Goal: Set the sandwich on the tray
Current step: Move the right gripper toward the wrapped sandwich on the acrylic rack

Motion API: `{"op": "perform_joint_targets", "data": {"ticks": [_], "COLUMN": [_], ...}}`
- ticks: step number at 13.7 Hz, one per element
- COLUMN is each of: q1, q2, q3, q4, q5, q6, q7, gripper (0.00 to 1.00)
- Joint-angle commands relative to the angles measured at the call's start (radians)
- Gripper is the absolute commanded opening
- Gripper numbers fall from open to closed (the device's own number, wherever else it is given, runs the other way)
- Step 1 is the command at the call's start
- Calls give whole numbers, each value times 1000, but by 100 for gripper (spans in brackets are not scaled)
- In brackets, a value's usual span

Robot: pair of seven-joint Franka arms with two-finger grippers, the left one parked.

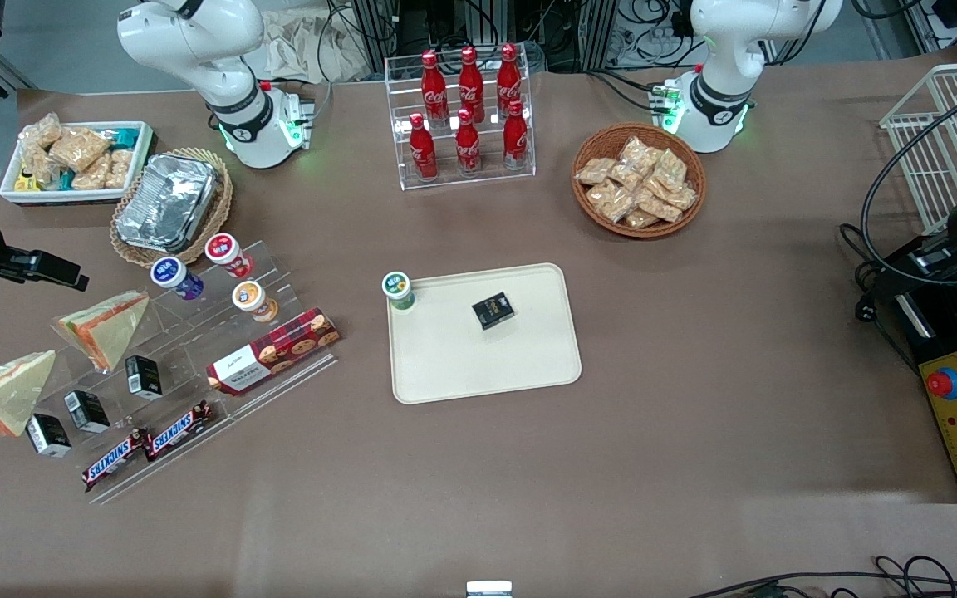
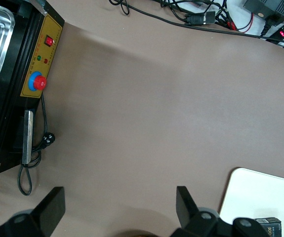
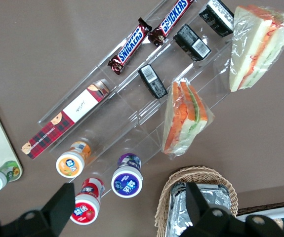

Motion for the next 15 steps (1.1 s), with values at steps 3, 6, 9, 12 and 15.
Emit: {"op": "perform_joint_targets", "data": {"ticks": [3,6,9,12,15], "q1": [-21,-59,-101,-165,-211], "q2": [18,19,30,80,142], "q3": [-10,-10,-10,-10,-10], "q4": [33,35,35,35,35], "q5": [-8,-7,-10,-1,1], "q6": [34,37,77,138,231], "q7": [5,-6,-26,-188,-212], "gripper": [99,99,99,99,99]}}
